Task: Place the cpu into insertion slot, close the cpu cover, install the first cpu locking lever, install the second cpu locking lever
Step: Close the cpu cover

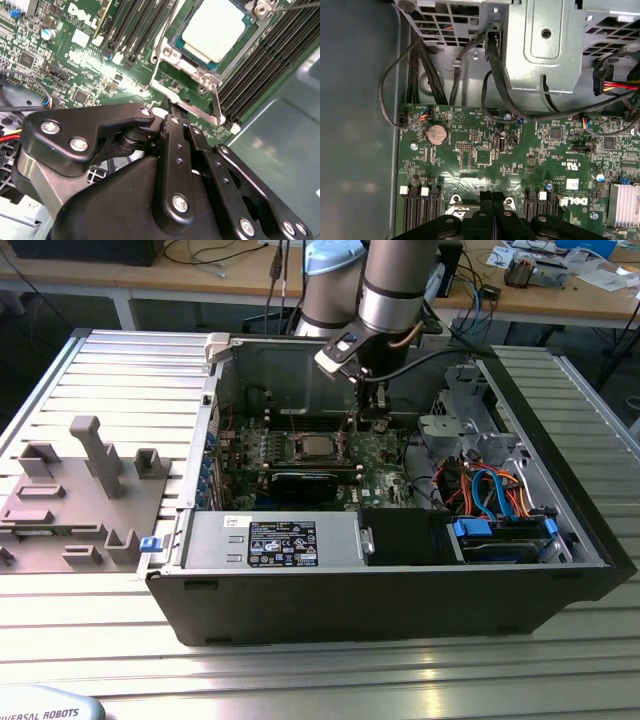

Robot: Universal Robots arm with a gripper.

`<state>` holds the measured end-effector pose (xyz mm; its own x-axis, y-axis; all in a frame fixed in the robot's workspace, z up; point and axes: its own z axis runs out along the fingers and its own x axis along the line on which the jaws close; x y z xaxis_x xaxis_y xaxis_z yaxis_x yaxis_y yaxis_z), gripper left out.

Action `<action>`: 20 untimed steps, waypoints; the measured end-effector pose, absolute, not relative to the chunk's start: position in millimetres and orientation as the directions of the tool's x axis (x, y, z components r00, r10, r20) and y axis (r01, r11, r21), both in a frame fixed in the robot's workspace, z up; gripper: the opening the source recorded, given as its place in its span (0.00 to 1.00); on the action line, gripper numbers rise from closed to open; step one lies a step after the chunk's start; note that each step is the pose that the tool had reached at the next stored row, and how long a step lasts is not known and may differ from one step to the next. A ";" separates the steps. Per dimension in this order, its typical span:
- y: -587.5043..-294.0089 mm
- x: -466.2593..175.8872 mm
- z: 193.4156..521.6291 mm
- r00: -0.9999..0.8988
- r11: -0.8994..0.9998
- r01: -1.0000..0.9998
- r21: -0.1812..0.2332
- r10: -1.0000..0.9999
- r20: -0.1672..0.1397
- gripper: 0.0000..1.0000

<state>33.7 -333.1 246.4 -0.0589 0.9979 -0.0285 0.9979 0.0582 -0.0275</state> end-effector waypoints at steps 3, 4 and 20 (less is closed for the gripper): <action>-333.1 29.6 245.5 -0.059 0.058 0.998 -0.027 0.998 -0.028 0.11; -333.1 28.1 245.1 -0.059 0.058 0.998 -0.027 0.998 -0.028 0.11; -333.1 0.5 234.6 -0.059 0.058 0.998 -0.027 0.998 -0.028 0.11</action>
<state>0.5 -333.1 234.6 -0.0589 0.9979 -0.0284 0.9979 0.0582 -0.0275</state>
